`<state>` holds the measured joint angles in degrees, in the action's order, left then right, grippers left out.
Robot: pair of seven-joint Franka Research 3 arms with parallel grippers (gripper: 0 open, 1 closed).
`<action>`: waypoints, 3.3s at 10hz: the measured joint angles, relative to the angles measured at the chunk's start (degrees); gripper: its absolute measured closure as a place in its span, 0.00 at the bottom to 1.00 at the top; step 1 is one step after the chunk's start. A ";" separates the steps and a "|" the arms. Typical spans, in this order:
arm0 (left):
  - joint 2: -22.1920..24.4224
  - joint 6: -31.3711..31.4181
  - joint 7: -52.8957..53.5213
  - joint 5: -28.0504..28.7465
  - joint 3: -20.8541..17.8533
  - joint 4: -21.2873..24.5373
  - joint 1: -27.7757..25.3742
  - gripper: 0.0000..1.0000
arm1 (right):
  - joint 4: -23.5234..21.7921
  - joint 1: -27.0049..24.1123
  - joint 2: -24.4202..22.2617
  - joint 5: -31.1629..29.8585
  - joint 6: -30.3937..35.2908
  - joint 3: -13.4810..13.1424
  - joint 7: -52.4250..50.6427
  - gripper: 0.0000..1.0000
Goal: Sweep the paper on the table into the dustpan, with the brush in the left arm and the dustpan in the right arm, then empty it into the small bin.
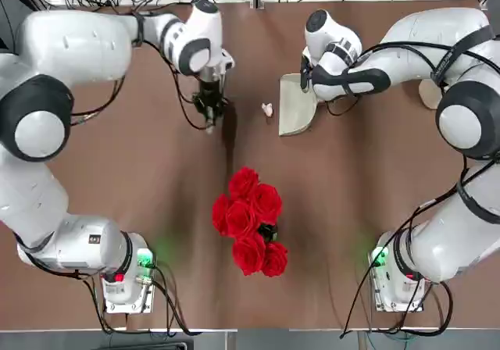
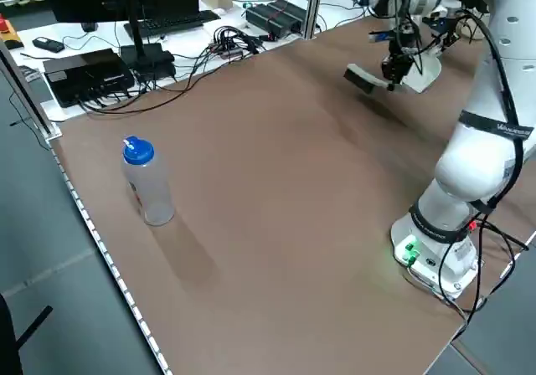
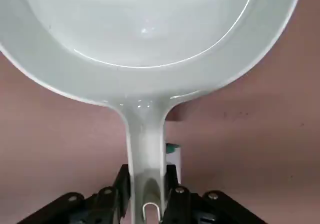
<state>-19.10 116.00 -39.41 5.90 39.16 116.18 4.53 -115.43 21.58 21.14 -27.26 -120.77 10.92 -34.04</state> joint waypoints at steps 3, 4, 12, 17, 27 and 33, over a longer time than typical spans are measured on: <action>-6.38 1.93 -7.88 0.00 -0.10 -5.68 6.55 0.73 | 1.88 0.26 2.04 -1.06 0.14 0.97 0.02 0.67; -8.65 1.92 -9.61 0.00 -0.28 -7.29 8.45 0.73 | 2.24 0.33 2.50 -1.21 0.15 1.12 0.02 0.67; -16.74 6.11 -15.55 2.15 -0.89 -12.19 15.36 0.73 | 3.33 1.01 4.14 -2.27 0.23 1.40 0.47 0.67; -20.61 9.05 -18.70 2.15 -9.26 -18.99 27.86 0.73 | 3.43 1.04 4.28 -2.29 0.62 1.43 0.51 0.67; -18.21 1.58 -15.96 2.15 -9.57 -22.42 20.74 0.73 | 3.56 -0.22 4.39 -2.29 -0.70 1.33 -1.69 0.67; 1.54 -8.49 -3.19 2.18 -5.18 -9.34 -4.57 0.73 | 4.20 -4.02 4.08 2.19 -3.56 1.16 -13.54 0.67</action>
<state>-17.56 107.51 -42.60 8.08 33.97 106.84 -0.04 -111.23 17.56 25.21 -25.07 -124.33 12.08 -47.57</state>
